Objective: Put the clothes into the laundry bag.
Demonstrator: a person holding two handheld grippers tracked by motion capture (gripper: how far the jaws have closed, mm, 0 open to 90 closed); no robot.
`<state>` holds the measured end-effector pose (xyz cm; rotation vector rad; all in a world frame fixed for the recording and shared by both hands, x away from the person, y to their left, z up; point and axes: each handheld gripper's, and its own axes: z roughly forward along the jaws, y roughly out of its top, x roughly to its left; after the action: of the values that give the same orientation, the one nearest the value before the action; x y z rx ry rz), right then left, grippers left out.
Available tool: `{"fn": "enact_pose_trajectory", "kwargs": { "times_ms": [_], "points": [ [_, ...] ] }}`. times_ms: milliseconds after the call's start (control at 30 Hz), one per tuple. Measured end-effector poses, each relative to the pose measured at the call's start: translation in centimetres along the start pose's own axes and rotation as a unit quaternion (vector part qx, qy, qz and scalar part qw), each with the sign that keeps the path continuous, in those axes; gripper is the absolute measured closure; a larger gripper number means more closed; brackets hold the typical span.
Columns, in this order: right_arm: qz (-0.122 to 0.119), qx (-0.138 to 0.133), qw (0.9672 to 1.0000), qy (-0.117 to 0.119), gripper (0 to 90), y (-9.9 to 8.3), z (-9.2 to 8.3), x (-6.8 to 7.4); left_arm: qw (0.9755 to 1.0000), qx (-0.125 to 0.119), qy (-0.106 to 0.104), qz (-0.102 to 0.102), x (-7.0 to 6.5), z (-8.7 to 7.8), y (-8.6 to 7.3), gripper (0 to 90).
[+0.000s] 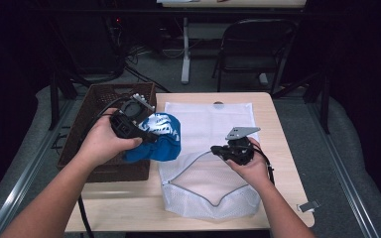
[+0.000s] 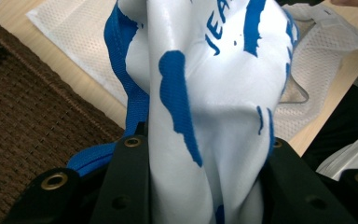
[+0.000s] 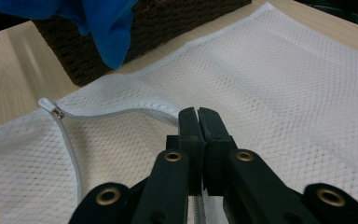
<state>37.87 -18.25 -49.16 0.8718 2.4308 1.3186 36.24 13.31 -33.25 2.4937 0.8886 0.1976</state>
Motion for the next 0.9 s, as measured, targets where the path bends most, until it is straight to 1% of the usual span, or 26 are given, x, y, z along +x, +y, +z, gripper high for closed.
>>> {"fn": "enact_pose_trajectory", "kwargs": {
  "times_ms": [100,133,233,433,533,567,667,867,900],
  "points": [
    [-0.002,0.004,1.0,-0.002,88.8,-0.1,0.3,-0.2,0.9999,0.004,-0.005,0.013,-0.6,0.0,0.0,69.1],
    [-0.001,0.005,1.0,-0.003,88.7,-0.1,0.3,-0.2,0.9999,0.002,-0.006,0.012,-0.8,0.0,0.0,69.1],
    [0.001,0.005,1.0,-0.002,88.8,-0.2,0.4,-0.4,0.9997,0.004,-0.009,0.023,-1.4,0.1,0.1,69.1],
    [0.001,0.004,1.0,-0.002,88.7,-0.2,0.3,-0.4,0.9991,0.008,-0.018,0.037,-2.1,0.6,0.1,69.1],
    [0.003,0.004,1.0,-0.001,88.8,-0.2,0.4,-0.3,0.9989,0.008,-0.024,0.041,-2.4,0.9,0.1,69.1],
    [0.001,0.004,1.0,-0.001,88.7,-0.2,0.4,-0.3,0.999,0.005,-0.025,0.038,-2.5,1.1,0.0,69.1],
    [0.003,0.004,1.0,0.0,88.8,-0.2,0.3,-0.3,0.9987,0.007,-0.028,0.042,-2.6,1.4,-0.1,69.2],
    [0.004,0.003,1.0,0.001,88.8,-0.2,0.3,-0.4,0.9981,0.01,-0.033,0.05,-3.2,1.5,-0.3,69.1],
    [0.005,0.003,1.0,0.002,88.8,-0.2,0.3,-0.3,0.9978,0.013,-0.033,0.055,-3.3,1.4,-0.3,69.2]
  ]
}}
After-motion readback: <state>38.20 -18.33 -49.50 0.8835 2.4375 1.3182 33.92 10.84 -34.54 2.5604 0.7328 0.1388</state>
